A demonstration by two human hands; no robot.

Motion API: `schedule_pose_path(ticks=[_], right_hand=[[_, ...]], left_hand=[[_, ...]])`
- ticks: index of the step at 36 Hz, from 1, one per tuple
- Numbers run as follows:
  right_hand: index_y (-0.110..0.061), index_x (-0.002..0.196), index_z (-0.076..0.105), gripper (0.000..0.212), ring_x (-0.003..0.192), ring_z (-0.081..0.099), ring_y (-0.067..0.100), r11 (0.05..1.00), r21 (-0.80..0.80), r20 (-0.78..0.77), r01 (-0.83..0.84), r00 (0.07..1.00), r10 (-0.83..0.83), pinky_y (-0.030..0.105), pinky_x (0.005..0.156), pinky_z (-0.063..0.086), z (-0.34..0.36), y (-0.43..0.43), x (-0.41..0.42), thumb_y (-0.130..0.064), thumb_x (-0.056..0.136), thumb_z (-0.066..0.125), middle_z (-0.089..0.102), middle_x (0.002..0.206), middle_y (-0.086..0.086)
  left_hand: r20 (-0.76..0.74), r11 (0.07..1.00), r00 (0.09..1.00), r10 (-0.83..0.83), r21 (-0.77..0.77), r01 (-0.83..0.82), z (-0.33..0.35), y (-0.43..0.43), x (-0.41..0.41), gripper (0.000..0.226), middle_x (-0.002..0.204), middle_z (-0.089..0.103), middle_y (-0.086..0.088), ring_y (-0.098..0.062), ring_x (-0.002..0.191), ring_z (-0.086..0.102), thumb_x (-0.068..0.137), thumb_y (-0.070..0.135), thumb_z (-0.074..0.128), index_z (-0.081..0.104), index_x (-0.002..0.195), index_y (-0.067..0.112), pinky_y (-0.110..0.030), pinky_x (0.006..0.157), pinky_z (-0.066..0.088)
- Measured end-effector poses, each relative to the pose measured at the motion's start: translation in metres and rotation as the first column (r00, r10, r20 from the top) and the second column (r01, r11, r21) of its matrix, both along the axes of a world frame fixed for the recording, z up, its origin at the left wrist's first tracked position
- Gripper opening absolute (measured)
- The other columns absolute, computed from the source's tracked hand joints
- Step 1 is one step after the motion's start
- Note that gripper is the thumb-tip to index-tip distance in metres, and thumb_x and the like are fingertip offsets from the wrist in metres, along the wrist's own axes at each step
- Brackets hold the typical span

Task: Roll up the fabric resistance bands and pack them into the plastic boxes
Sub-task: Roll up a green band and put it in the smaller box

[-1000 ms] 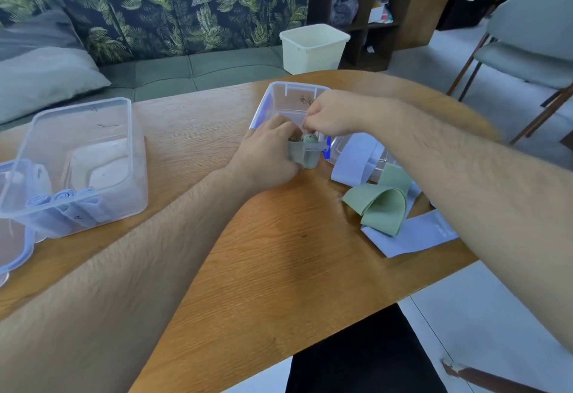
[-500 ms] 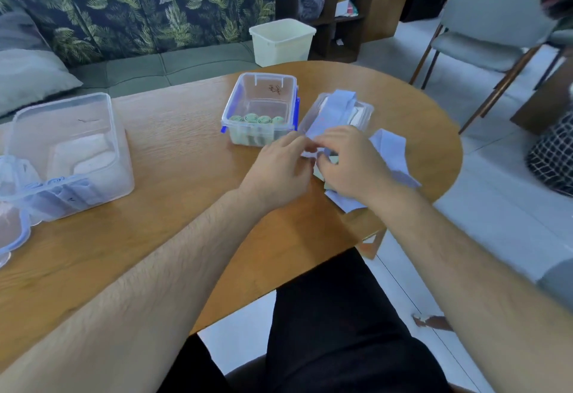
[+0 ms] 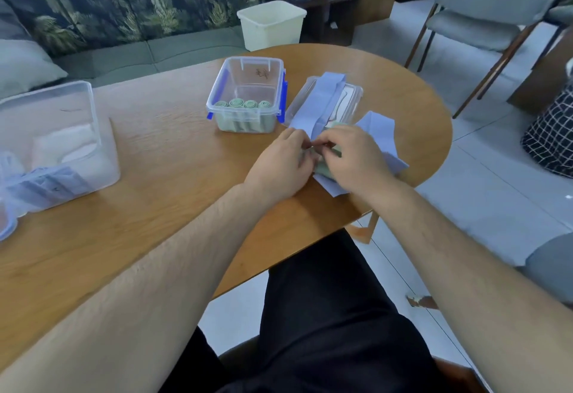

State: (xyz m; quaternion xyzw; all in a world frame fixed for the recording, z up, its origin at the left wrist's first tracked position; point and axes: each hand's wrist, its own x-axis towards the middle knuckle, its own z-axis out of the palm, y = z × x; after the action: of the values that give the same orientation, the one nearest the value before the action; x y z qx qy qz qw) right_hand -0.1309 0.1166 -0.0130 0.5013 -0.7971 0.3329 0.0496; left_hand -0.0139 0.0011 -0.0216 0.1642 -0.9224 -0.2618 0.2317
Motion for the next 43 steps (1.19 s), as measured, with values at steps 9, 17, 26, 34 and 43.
schedule_pose_path(ticks=[9, 17, 26, 34, 43], right_hand=[[-0.016, 0.105, 0.071, 0.012, 0.084, 0.059, 0.001, 0.971, -0.123, 0.142, -0.204, 0.965, 0.221, 0.008, 0.073, 0.041, 0.022, -0.046, 0.053, -0.016, 0.094, 0.066, 0.067, 0.092, -0.01], [-0.02, 0.097, 0.067, 0.003, 0.068, 0.057, -0.008, 0.918, -0.129, 0.305, -0.374, 0.866, 0.396, 0.011, 0.069, 0.044, 0.039, -0.11, 0.11, -0.018, 0.095, 0.068, 0.064, 0.081, -0.016], [-0.019, 0.095, 0.072, 0.007, 0.069, 0.055, -0.004, 0.912, 0.047, 0.249, -0.407, 0.889, 0.384, 0.015, 0.071, 0.046, 0.025, -0.111, 0.114, -0.015, 0.093, 0.066, 0.064, 0.078, -0.014], [-0.02, 0.089, 0.071, 0.01, 0.074, 0.057, 0.003, 0.912, 0.124, 0.193, -0.391, 0.911, 0.364, 0.015, 0.067, 0.043, 0.013, -0.058, 0.108, -0.011, 0.088, 0.066, 0.064, 0.081, -0.012], [-0.024, 0.108, 0.061, 0.026, 0.097, 0.054, 0.004, 0.879, 0.181, 0.266, -0.442, 0.882, 0.388, 0.011, 0.081, 0.042, -0.003, -0.019, 0.128, -0.016, 0.083, 0.065, 0.06, 0.101, -0.012]], left_hand=[[-0.189, 0.969, 0.957, 0.222, -0.065, -0.238, 0.016, -0.026, 0.059, 0.009, 0.087, 0.056, 0.0, -0.018, 0.08, 0.049, 0.095, 0.012, 0.052, 0.059, 0.095, 0.006, -0.029, 0.069, 0.035], [-0.256, 0.914, 0.877, 0.406, 0.119, -0.389, 0.032, -0.058, 0.138, 0.016, 0.085, 0.061, 0.007, -0.015, 0.081, 0.056, 0.104, 0.028, 0.052, 0.057, 0.094, 0.015, -0.028, 0.07, 0.043], [0.013, 0.993, 0.995, 0.096, 0.073, -0.097, -0.014, -0.037, 0.184, 0.045, 0.105, 0.053, 0.006, -0.01, 0.095, 0.056, 0.083, 0.062, 0.07, 0.062, 0.103, 0.023, -0.028, 0.087, 0.048], [0.137, 0.991, 0.988, -0.065, -0.107, 0.08, -0.02, -0.023, 0.155, 0.032, 0.103, 0.06, 0.001, -0.023, 0.093, 0.056, 0.08, 0.05, 0.069, 0.067, 0.091, 0.02, -0.044, 0.087, 0.048], [0.088, 0.986, 0.992, 0.093, -0.146, -0.079, -0.007, -0.021, 0.158, 0.032, 0.08, 0.059, -0.001, -0.024, 0.078, 0.058, 0.087, 0.037, 0.044, 0.062, 0.082, 0.01, -0.031, 0.068, 0.042]])
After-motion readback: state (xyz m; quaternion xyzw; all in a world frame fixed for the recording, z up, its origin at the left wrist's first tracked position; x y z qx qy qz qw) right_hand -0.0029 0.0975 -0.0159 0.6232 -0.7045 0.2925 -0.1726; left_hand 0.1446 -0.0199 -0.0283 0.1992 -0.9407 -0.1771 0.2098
